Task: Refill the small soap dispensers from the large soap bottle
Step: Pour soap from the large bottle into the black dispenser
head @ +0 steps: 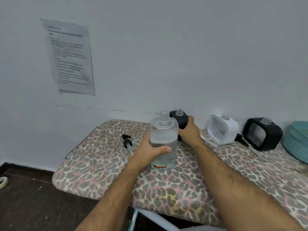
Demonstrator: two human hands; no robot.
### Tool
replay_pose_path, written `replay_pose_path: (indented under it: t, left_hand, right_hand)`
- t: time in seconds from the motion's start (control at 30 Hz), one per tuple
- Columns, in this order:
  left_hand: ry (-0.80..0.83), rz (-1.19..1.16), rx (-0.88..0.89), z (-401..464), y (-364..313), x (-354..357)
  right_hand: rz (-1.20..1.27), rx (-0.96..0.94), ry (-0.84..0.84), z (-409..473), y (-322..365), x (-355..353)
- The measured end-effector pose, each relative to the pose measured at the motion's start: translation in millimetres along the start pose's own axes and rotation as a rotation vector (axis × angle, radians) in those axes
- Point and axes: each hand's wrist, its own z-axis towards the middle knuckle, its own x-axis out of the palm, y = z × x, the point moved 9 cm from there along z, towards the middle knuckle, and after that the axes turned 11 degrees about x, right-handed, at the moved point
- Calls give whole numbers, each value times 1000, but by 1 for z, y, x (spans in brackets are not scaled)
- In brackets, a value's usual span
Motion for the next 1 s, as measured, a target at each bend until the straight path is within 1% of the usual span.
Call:
replay_pose_path:
  t: [0.13, 0.27, 0.37, 0.57, 0.73, 0.87, 1.0]
  left_hand:
    - [-22, -30, 9, -1, 0, 0]
    - [-40, -37, 16, -3, 0, 1]
    - [-66, -32, 20, -4, -1, -1]
    - [-100, -26, 17, -7, -4, -1]
    - [-175, 33, 36, -17, -9, 1]
    - [-235, 91, 49, -26, -14, 5]
    - [-245, 137, 67, -34, -23, 12]
  right_hand:
    - [-47, -6, -27, 2, -5, 2]
    - [-39, -32, -39, -9, -9, -5]
    - [-31, -57, -37, -29, -12, -16]
    - [-93, -89, -4, -85, -26, -49]
    - [-122, -60, -11, -127, -49, -86]
    - [-90, -41, -27, -149, -65, -105]
    - [-60, -56, -27, -167, -73, -114]
